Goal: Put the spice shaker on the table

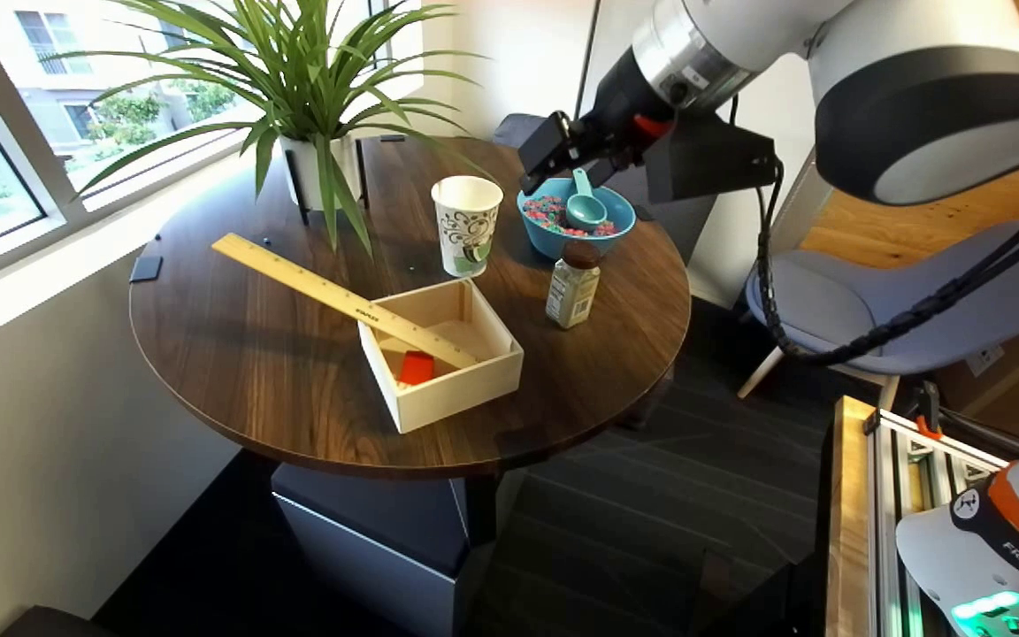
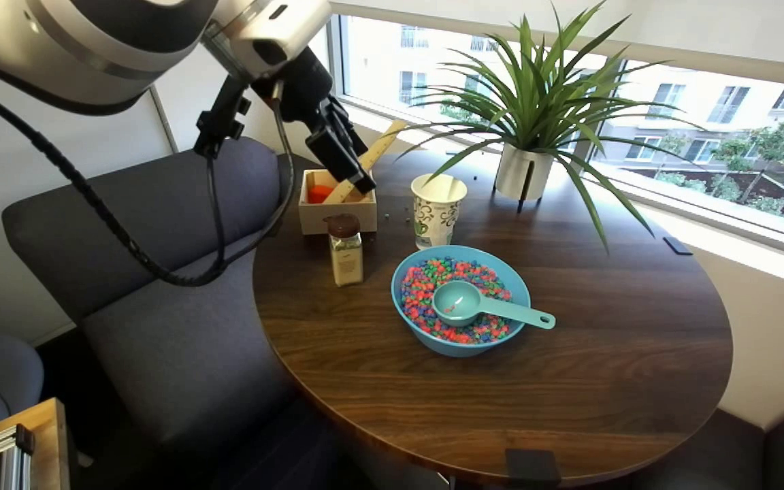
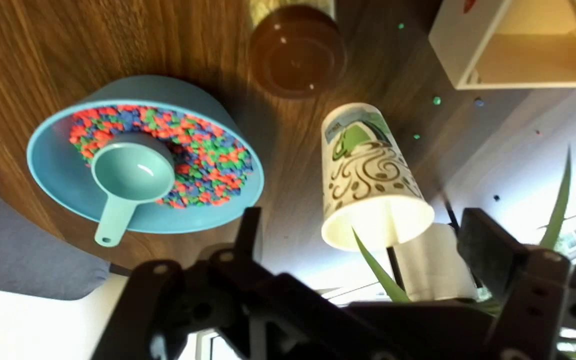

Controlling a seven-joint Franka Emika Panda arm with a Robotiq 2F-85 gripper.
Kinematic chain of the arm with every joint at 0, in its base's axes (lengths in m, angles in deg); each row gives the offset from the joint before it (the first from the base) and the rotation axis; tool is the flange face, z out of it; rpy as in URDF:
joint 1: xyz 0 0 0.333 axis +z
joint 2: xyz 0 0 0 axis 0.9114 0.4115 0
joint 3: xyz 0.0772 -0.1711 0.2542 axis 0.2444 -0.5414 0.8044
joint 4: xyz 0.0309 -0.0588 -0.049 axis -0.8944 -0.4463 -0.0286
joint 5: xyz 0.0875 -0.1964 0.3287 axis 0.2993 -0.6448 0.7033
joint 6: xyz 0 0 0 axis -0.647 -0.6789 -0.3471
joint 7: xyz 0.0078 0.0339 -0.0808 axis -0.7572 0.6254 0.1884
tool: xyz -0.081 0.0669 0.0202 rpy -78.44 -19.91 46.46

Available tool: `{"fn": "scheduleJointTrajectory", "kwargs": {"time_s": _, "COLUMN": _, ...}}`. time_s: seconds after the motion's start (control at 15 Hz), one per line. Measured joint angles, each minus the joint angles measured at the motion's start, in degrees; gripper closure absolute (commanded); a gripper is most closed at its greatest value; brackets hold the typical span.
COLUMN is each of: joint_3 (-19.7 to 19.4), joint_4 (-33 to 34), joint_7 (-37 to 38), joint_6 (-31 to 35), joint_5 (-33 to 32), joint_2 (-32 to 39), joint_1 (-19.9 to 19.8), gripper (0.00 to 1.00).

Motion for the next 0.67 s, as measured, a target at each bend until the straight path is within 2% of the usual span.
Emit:
{"fn": "scheduleJointTrajectory", "kwargs": {"time_s": 0.27, "joint_3": -0.06, "joint_4": 7.45, "joint_7": -4.18, "joint_6": -2.18, "joint_5": 0.79, "joint_2": 2.75, "joint_1": -0.89, "gripper": 0.00}}
{"fn": "scheduleJointTrajectory", "kwargs": {"time_s": 0.67, "joint_3": 0.52, "joint_4": 21.99, "joint_7": -5.85, "joint_6": -14.79, "joint_5": 0.36, "joint_2": 12.25, "joint_1": 0.57, "gripper": 0.00}}
